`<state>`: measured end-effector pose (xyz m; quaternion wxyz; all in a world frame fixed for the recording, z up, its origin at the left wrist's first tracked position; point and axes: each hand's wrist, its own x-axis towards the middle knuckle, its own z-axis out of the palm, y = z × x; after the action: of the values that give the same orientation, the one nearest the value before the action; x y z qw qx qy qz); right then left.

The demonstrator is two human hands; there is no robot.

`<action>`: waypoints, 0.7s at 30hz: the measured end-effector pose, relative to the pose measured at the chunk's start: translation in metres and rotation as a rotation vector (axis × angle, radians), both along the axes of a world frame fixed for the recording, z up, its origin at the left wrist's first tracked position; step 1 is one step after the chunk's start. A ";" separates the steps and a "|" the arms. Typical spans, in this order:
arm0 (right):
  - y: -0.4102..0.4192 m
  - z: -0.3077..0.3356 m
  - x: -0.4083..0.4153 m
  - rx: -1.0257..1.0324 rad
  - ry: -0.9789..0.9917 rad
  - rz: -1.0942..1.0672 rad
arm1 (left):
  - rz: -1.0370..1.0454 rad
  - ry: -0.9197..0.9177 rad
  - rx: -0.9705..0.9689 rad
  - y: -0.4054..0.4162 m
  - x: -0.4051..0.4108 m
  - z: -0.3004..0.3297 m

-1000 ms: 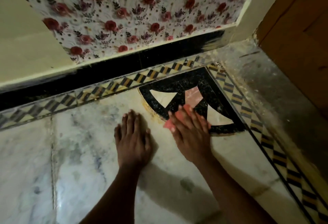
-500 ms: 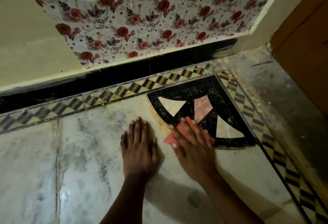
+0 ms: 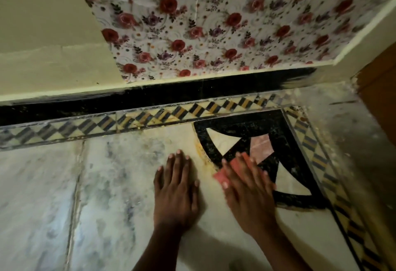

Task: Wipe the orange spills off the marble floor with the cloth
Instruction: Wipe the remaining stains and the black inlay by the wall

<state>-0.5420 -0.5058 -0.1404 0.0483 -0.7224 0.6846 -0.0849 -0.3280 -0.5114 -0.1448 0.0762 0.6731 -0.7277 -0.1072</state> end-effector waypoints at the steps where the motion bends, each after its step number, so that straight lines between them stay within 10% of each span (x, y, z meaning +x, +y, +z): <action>1: -0.009 0.000 -0.018 0.008 0.008 -0.114 | 0.000 0.007 -0.004 0.000 -0.001 -0.001; 6: -0.123 0.002 -0.006 0.124 -0.108 -0.629 | -0.008 0.020 -0.025 0.000 -0.002 0.001; 12: -0.053 0.005 0.027 0.056 -0.065 -0.014 | -0.007 0.000 -0.003 0.000 -0.002 0.003; 18: -0.102 0.007 -0.067 0.173 -0.052 -0.708 | -0.017 -0.006 0.028 -0.002 -0.001 0.001; 21: -0.183 0.013 -0.047 0.205 -0.133 -0.693 | -0.006 0.002 0.048 -0.003 -0.002 0.003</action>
<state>-0.5894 -0.6888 -0.1277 0.1330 -0.4319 0.8890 -0.0739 -0.3300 -0.5148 -0.1421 0.0607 0.6725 -0.7268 -0.1255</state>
